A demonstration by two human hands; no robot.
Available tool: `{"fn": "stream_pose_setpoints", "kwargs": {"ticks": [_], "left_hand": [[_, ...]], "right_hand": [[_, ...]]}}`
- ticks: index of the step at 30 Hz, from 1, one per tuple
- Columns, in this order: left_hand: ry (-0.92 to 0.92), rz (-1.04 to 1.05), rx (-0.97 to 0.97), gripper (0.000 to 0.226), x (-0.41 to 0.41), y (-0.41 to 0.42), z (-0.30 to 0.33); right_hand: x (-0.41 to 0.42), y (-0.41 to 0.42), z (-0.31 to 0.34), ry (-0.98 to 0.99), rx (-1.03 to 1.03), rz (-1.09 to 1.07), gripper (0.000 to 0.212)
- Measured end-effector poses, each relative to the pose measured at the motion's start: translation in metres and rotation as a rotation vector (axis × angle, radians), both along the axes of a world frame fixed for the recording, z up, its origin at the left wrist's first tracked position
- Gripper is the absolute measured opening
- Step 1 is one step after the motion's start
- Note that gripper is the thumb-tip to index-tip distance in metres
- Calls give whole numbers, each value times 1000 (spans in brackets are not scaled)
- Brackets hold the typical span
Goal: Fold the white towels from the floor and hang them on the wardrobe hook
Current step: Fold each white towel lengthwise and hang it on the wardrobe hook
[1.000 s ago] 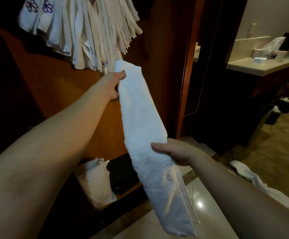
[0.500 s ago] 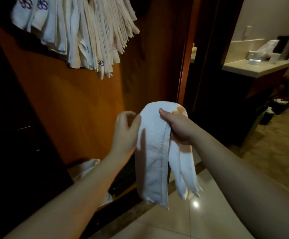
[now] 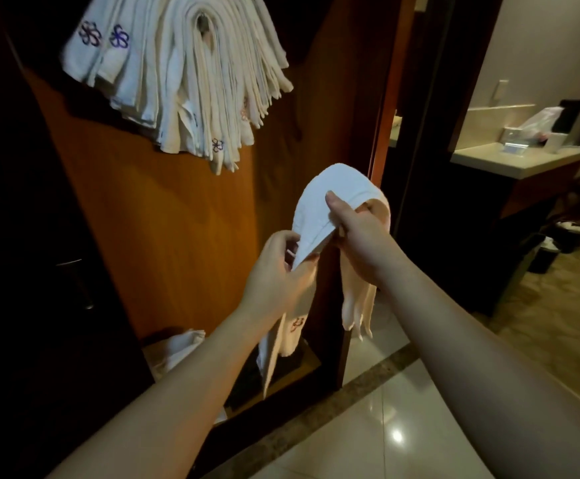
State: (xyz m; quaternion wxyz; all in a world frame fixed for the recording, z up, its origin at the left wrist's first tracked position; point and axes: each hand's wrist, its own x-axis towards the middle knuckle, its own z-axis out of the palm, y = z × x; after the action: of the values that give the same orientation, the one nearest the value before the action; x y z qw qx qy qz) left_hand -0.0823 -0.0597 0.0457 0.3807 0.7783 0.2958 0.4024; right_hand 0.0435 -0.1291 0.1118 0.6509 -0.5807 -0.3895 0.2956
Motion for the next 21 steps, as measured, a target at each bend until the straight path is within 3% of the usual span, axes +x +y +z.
{"fn": "stream_pose_setpoints", "kwargs": {"ticks": [2,4,7,11,14,15,17,21], "left_hand": [[23,-59,32,19,-1,2,8],[32,-57,54,17,-2,6,16],[29,21,87,21,-5,11,30],[26,69,278,31,-5,9,47],[65,89,416,28,0,4,47],[79,91,465,28,2,2,44],[98,90,562,31,2,0,36],[155,154,709,35,-4,15,28]], "right_hand": [[-1,0,-2,15,32,-2,116],[-2,0,-5,-41,20,-52,126],[1,-3,-10,-122,4,-168,117],[-2,-3,-24,-52,2,-216,105],[-8,4,-31,162,121,-141,63],[-10,6,-30,217,170,-124,58],[-15,8,-25,194,161,-155,61],[-17,1,-15,-138,-39,-270,77]]}}
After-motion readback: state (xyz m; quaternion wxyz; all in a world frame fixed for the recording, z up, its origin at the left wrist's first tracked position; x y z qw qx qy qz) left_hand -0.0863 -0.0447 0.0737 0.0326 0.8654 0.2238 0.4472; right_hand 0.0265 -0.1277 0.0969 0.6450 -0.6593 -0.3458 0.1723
